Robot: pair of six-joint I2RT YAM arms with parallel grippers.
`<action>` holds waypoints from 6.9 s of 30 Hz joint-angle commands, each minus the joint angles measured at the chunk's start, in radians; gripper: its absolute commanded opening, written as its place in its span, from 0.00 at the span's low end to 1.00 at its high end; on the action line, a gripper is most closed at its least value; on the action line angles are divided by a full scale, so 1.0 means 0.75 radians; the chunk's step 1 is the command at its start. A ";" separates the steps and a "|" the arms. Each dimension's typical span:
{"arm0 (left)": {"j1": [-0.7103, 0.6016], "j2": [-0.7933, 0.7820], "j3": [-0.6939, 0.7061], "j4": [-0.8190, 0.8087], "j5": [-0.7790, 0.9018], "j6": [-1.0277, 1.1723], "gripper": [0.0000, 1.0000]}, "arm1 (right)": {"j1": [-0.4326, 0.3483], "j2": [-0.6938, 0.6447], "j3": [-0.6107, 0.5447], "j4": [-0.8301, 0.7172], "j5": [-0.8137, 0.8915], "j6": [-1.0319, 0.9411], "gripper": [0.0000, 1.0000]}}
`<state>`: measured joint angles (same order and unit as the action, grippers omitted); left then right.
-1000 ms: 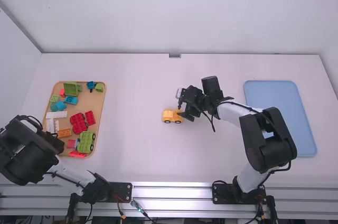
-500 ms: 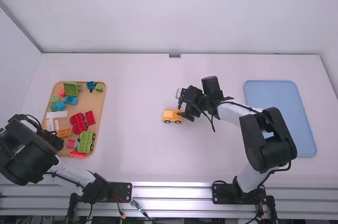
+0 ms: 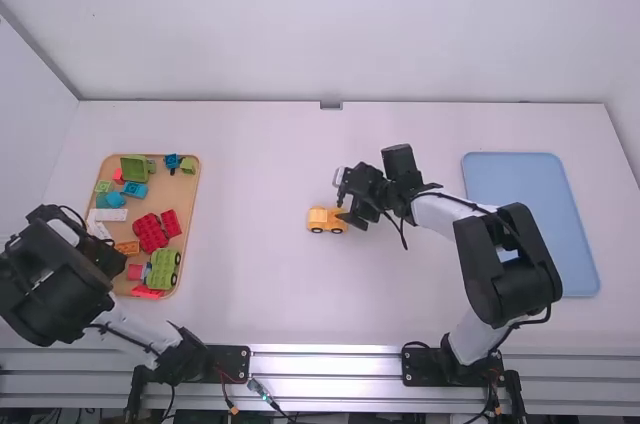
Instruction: Assemble lego blocks to make yellow taxi
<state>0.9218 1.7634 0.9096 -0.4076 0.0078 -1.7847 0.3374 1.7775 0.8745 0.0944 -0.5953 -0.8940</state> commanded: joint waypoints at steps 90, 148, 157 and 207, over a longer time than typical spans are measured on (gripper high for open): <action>-1.369 -0.373 -0.045 0.910 1.559 2.576 0.07 | -0.144 -0.025 0.423 0.295 -1.286 1.052 1.00; -1.378 -0.301 -0.045 0.969 1.693 2.575 1.00 | 0.004 -0.025 0.420 0.284 -0.920 1.048 0.09; -1.378 -0.301 -0.045 0.811 0.980 2.576 0.99 | -0.057 -0.025 0.421 0.020 -0.172 1.045 0.04; -1.306 -0.301 -0.045 0.546 0.773 3.040 0.99 | 0.186 0.398 0.647 -1.115 0.783 0.004 0.12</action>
<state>-0.0555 1.5387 0.8761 0.0078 0.5758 0.4637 0.4839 2.0590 1.3434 -0.7368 -0.0074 -0.8745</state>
